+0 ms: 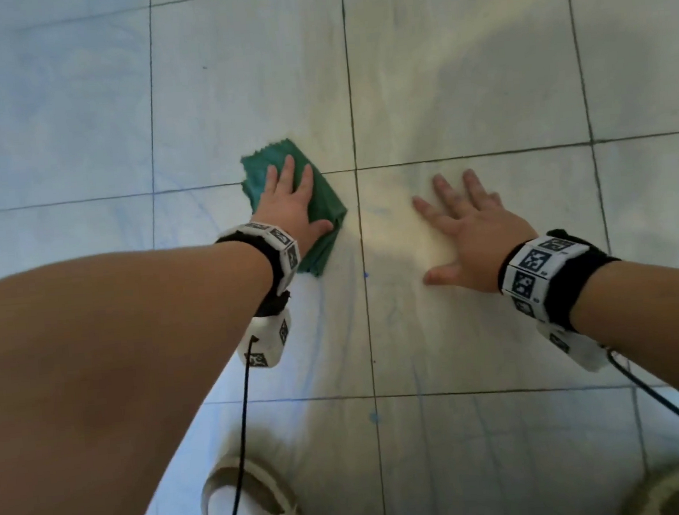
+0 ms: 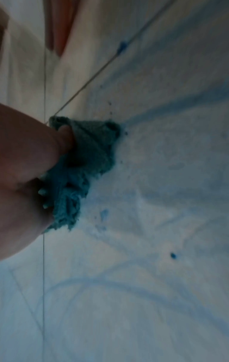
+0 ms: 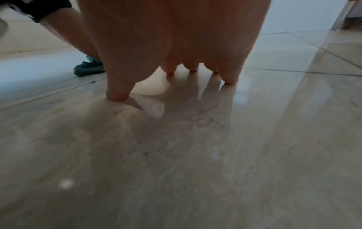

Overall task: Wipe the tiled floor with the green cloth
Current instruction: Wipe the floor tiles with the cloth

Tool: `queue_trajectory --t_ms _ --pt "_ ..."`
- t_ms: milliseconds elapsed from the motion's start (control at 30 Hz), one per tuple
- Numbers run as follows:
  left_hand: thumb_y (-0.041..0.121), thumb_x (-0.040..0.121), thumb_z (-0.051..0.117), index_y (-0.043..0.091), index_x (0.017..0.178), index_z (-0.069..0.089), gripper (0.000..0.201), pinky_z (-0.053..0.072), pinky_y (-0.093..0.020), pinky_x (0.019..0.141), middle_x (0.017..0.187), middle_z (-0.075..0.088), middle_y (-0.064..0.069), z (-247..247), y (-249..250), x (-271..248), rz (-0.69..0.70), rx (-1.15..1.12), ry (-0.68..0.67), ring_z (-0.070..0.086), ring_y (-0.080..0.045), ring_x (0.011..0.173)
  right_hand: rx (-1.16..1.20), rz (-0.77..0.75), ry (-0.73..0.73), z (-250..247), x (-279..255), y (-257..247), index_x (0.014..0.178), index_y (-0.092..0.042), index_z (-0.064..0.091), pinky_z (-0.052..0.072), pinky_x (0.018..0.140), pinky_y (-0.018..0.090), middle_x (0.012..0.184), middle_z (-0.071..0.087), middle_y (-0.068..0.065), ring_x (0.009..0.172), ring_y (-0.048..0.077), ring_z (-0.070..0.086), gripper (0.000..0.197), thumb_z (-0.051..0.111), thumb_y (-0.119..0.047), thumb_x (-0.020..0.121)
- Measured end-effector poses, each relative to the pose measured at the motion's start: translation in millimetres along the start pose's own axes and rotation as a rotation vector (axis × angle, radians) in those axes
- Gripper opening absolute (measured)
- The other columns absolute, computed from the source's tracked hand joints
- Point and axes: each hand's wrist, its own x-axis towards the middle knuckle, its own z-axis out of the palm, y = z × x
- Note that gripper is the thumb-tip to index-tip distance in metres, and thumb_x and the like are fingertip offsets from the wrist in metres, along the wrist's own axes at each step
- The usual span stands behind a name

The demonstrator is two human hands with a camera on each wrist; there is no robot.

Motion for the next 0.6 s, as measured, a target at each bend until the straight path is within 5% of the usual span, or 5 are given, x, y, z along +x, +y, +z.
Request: queue_trajectory --t_ms 333,433,600 --pt "0.048 0.092 0.062 0.023 0.158 -0.007 0.099 0.007 -0.050 0.123 0.163 -0.023 -0.002 36.6 93.7 -26.5 0.245 0.111 -0.084 -0.017 -0.030 0.150 0.021 0.020 0.007 -5.8 0.6 -7.4 0.154 -0.043 -0.016 0.006 0.122 0.054 0.162 -0.028 -0.005 0.149 0.034 -0.024 0.121 0.064 -0.079 0.071" --pt "0.049 0.091 0.063 0.025 0.158 -0.006 0.099 0.005 -0.047 0.123 0.163 -0.022 -0.001 36.6 78.8 -26.6 0.258 0.082 -0.056 -0.017 -0.028 0.150 0.026 0.034 -0.007 -10.1 0.0 -9.4 0.154 -0.044 -0.016 0.007 0.120 0.054 0.162 -0.028 -0.007 0.149 0.033 -0.024 0.122 0.066 -0.078 0.070" --pt "0.049 0.091 0.062 0.024 0.158 -0.007 0.099 0.005 -0.049 0.122 0.164 -0.019 -0.005 14.4 0.2 -25.9 0.026 0.026 -0.044 -0.012 -0.032 0.151 0.021 0.041 -0.017 -11.4 -1.0 -8.7 0.154 -0.043 -0.018 0.007 0.120 0.054 0.161 -0.030 -0.007 0.148 0.032 -0.026 0.123 0.066 -0.076 0.071"
